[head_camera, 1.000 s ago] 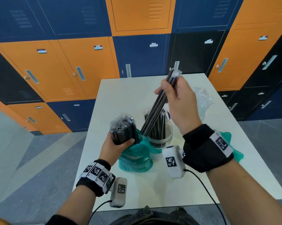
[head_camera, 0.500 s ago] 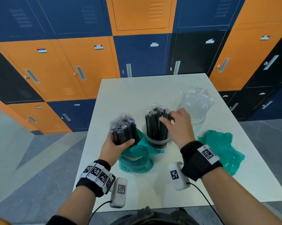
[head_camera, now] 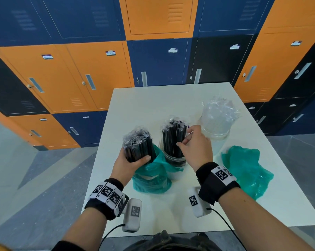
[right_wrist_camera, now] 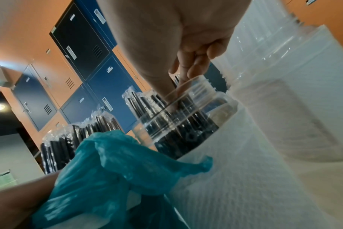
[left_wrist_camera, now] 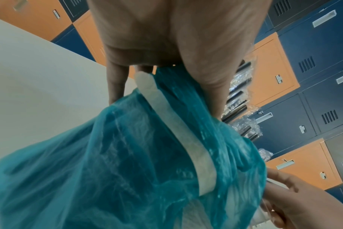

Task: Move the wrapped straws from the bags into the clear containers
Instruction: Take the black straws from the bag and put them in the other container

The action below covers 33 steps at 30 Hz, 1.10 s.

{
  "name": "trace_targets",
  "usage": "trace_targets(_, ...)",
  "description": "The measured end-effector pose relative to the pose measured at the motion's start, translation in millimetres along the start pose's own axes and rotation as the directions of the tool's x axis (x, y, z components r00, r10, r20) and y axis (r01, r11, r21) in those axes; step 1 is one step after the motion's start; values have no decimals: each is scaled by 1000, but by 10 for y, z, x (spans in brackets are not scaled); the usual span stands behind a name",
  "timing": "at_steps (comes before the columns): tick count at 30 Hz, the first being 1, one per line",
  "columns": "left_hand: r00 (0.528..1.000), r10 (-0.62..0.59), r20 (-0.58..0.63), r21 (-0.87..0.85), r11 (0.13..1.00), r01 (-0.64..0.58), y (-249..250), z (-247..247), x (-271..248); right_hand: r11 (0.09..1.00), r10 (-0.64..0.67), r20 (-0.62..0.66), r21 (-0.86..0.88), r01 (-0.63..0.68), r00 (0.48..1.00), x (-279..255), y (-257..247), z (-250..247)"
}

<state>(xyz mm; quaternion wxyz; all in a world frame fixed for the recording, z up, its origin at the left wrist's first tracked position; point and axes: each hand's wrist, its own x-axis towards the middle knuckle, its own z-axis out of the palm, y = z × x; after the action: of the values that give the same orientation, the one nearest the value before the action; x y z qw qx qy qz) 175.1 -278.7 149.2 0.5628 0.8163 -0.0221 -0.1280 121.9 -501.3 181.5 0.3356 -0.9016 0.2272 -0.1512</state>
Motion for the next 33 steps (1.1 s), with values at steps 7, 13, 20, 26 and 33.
trace_targets(7,1000,11,4,1,1000,-11,4,-9,-14,981,-139,-219,102,165,966,-161,-332,-80)
trace_targets(13,1000,15,4,-31,999,-15,-37,-14,-5,967,-196,170,198,161,966,-312,-549,135)
trace_targets(20,1000,4,21,-34,999,-3,-80,-40,-5,987,-137,299,126,103,944,-324,-651,295)
trace_targets(26,1000,3,0,-33,999,-3,-113,-64,18,949,-68,208,315,-1,976,-345,-565,313)
trace_targets(33,1000,-10,-16,-10,1000,10,-145,-51,56,934,-99,218,357,15,971,-369,-466,299)
